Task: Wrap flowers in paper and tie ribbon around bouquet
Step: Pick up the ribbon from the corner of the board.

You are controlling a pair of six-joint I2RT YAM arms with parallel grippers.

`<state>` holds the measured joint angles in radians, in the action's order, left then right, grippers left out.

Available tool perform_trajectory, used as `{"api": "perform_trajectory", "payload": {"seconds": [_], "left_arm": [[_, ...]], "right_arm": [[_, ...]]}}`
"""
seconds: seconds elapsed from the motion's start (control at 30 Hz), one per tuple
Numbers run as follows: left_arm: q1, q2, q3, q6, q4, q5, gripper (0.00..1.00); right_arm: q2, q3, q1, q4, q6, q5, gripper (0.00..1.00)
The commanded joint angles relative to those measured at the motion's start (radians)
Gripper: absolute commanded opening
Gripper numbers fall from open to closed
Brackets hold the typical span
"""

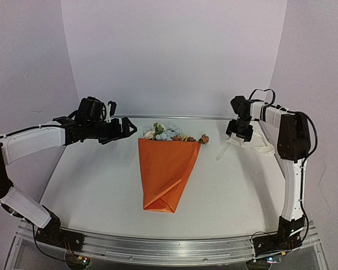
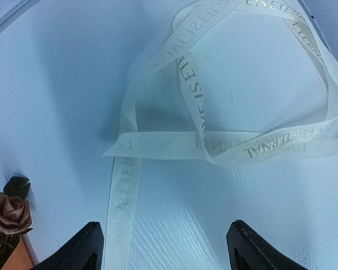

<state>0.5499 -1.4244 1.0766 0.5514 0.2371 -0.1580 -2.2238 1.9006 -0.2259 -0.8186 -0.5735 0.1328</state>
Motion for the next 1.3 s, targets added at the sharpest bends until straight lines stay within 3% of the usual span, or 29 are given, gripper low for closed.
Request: {"api": "perform_trajectory", "payload": {"seconds": [0.0, 0.17, 0.37, 0.77, 0.97, 1.27], "left_arm": [[-0.001, 0.034, 0.055, -0.046, 0.027, -0.001, 0.99], [-0.002, 0.015, 0.084, -0.062, 0.051, -0.010, 0.99], [-0.002, -0.023, 0.111, -0.042, 0.050, -0.053, 0.98], [-0.002, -0.083, 0.163, -0.011, 0.052, -0.090, 0.96], [-0.002, -0.083, 0.141, 0.000, 0.017, -0.120, 0.96], [-0.001, -0.109, 0.116, -0.006, -0.104, -0.310, 0.91]], "right_arm": [[-0.077, 0.116, 0.041, -0.016, 0.031, -0.032, 0.74], [-0.139, 0.169, 0.073, -0.015, 0.065, -0.041, 0.72], [-0.221, 0.267, 0.142, -0.019, 0.002, -0.180, 0.64], [-0.267, 0.256, 0.197, -0.023, -0.142, -0.377, 0.27], [-0.149, 0.203, 0.194, -0.022, -0.124, -0.419, 0.01], [0.233, -0.085, 0.120, -0.001, -0.066, -0.428, 0.00]]}}
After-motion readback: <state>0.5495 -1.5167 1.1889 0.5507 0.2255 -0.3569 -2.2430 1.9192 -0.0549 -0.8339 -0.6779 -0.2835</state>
